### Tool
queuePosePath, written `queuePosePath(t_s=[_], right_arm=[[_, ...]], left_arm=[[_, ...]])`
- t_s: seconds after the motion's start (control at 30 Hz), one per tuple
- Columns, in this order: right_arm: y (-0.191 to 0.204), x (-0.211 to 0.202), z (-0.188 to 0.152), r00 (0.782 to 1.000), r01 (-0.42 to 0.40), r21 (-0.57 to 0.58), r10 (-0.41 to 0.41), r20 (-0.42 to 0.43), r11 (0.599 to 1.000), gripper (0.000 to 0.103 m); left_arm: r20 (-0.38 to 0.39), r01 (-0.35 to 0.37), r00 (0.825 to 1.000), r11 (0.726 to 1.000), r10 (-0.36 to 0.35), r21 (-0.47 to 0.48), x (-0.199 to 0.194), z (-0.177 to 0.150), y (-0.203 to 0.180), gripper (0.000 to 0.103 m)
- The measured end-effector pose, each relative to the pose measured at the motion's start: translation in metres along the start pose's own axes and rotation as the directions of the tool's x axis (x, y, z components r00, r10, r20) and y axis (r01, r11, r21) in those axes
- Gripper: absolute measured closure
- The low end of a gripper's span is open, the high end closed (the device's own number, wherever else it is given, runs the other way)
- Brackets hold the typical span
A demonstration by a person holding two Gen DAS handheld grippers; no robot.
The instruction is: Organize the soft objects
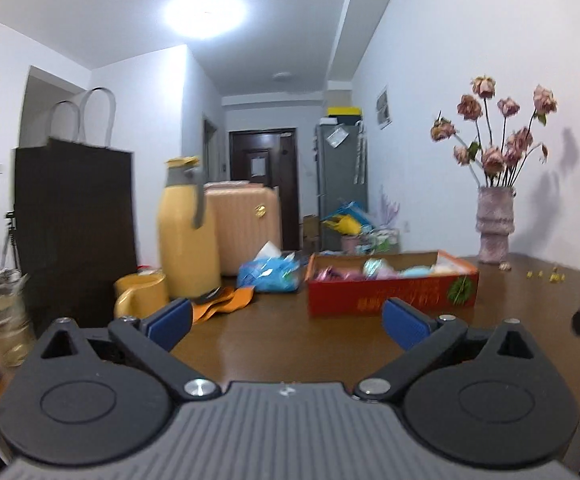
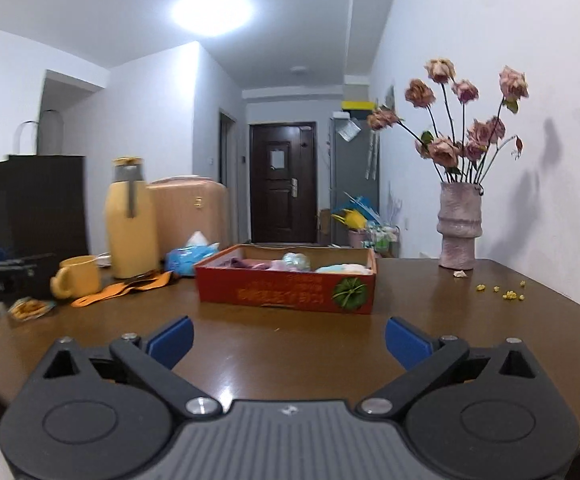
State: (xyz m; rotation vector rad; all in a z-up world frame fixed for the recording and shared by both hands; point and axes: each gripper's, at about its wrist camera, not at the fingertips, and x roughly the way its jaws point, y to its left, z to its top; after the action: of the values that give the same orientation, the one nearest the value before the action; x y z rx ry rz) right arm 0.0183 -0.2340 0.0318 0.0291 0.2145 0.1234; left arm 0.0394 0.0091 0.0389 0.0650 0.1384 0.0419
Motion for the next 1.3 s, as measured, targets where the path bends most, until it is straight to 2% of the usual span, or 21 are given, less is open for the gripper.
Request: queuePosePath(t_s=[0.07,0.2,0.3,0.37,0.57,1.3], right_arm=[[0.008,-0.017,-0.011,1.000,-0.009,0.016,0.009,-0.006,1.000,0.000],[0.022,-0.035,-0.017,0.999,-0.051,0.040,0.051,0.001,0.998,0.000],[0.030,-0.041,-0.015,0.999,-0.022,-0.008,0.022,0.038,1.000,0.000],[0.030,-0.041,-0.016,0.999,-0.001,0.004,0.001,0.036,1.000,0.000],[0.023,-0.034,-0.014,1.000,-0.009,0.036,0.009,0.004,0.999,0.000],[0.023,-0.035,-0.016,1.000,-0.010,0.034,0.009,0.021,0.999,0.000]], left_arm=[[-0.024,-0.001,1.000,1.000,0.001,0.028,-0.018,-0.012,0.000,0.000],[-0.034,0.023,0.999,1.000,-0.023,0.006,-0.030,-0.018,0.005,0.000],[-0.023,0.012,1.000,1.000,-0.011,0.007,-0.030,-0.014,0.005,0.000],[-0.015,0.021,1.000,1.000,-0.021,0.002,-0.032,-0.011,0.007,0.000],[-0.004,0.030,1.000,0.999,-0.030,0.012,-0.035,-0.007,0.005,0.000],[-0.010,0.060,0.998,0.998,-0.060,0.011,-0.036,-0.009,0.004,0.000]])
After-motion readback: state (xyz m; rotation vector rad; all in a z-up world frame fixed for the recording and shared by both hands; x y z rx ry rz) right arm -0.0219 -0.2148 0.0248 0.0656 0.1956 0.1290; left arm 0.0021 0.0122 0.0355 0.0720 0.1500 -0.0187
